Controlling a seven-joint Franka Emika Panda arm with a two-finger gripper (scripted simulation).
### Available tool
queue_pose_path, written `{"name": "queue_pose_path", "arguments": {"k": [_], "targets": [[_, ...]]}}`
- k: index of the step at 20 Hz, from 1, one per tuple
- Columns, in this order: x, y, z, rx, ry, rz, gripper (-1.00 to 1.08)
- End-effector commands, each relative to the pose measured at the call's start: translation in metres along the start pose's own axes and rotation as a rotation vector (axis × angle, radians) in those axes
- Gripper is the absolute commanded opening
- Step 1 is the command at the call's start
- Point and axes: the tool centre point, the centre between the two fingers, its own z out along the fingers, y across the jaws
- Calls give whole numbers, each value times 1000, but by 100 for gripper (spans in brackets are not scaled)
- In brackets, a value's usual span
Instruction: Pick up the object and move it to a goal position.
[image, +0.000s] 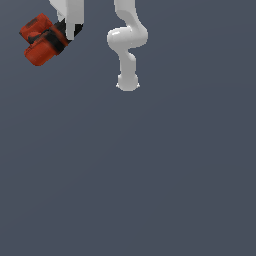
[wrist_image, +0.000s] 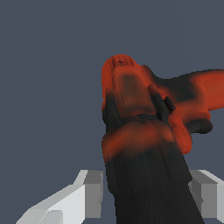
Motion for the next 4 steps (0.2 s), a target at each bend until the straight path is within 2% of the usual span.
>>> {"name": "queue_pose_path", "arguments": {"k": [1, 4], "targets": [[2, 0, -6, 5, 3, 1, -100], [3, -1, -5, 4, 4, 1, -100]]}}
